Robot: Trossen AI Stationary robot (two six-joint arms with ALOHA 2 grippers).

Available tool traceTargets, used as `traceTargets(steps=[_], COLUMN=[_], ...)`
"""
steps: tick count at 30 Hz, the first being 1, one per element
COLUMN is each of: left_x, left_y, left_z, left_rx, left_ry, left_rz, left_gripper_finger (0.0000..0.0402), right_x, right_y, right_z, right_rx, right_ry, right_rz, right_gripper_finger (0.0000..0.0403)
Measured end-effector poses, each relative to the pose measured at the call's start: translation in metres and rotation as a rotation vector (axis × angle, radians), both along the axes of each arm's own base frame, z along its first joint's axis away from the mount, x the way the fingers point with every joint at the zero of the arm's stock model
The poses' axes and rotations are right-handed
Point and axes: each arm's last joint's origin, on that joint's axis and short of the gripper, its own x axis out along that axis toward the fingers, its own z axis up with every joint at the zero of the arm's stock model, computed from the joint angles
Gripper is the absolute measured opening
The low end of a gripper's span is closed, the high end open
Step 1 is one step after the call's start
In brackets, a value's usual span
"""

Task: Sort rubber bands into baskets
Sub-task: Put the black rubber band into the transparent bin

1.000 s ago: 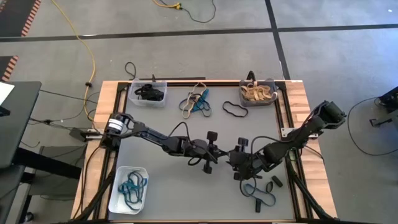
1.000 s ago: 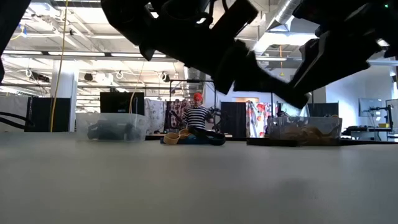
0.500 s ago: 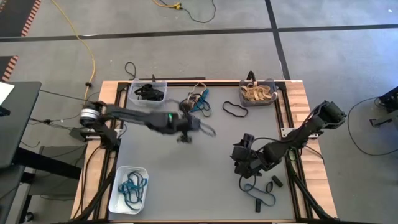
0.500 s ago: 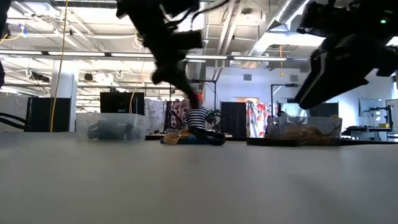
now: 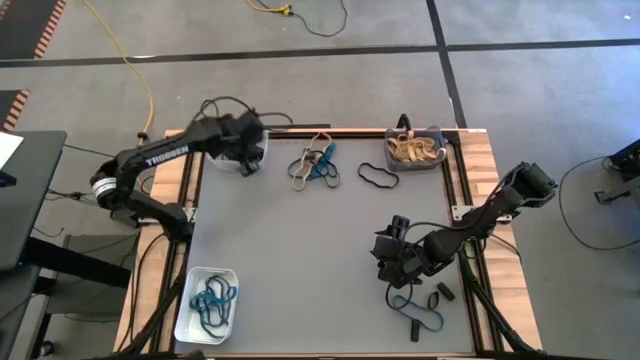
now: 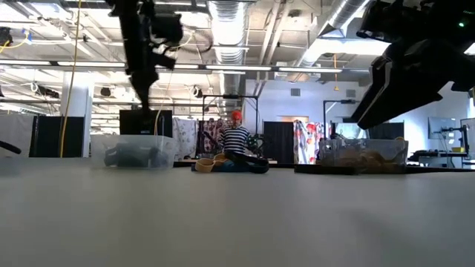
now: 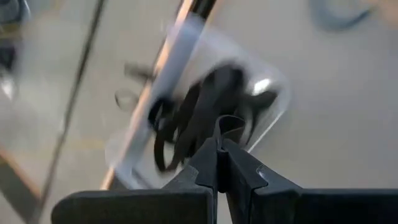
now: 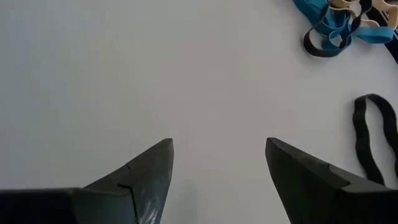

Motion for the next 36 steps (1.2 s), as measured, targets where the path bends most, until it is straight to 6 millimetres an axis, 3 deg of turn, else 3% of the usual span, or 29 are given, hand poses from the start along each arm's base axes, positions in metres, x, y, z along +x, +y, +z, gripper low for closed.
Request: traceTargets(steps=[6, 12, 20, 26, 31, 36], left_x=[-0.036, -0.059, -0.079, -0.080, -0.077, -0.071], left_y=[0.033, 0.051, 0.054, 0.055, 0.059, 0.061], left_z=[-0.003, -0.010, -0.049, -0.059, -0.048, -0.037], left_rx=[-0.060, -0.138, -0.182, -0.167, -0.134, -0.123], left_ry=[0.032, -0.013, 0.039, 0.029, -0.006, -0.068], left_rz=[0.151, 0.220, 0.246, 0.242, 0.262, 0.276], left_gripper_finger=[0.0000, 0.0001, 0.0005, 0.0067, 0.0130, 0.0163], right_x=[0.001, 0.001, 0.001, 0.001, 0.001, 0.001], right_y=[0.000, 0.001, 0.001, 0.001, 0.001, 0.001], right_z=[0.000, 0.001, 0.001, 0.001, 0.001, 0.001], right_rx=[0.005, 0.008, 0.010, 0.010, 0.010, 0.009], right_ry=[-0.009, -0.013, -0.016, -0.015, -0.015, -0.015], right_rz=[0.000, 0.000, 0.001, 0.001, 0.001, 0.001], right_gripper_finger=[0.0285, 0.0285, 0.0286, 0.0286, 0.0286, 0.0286])
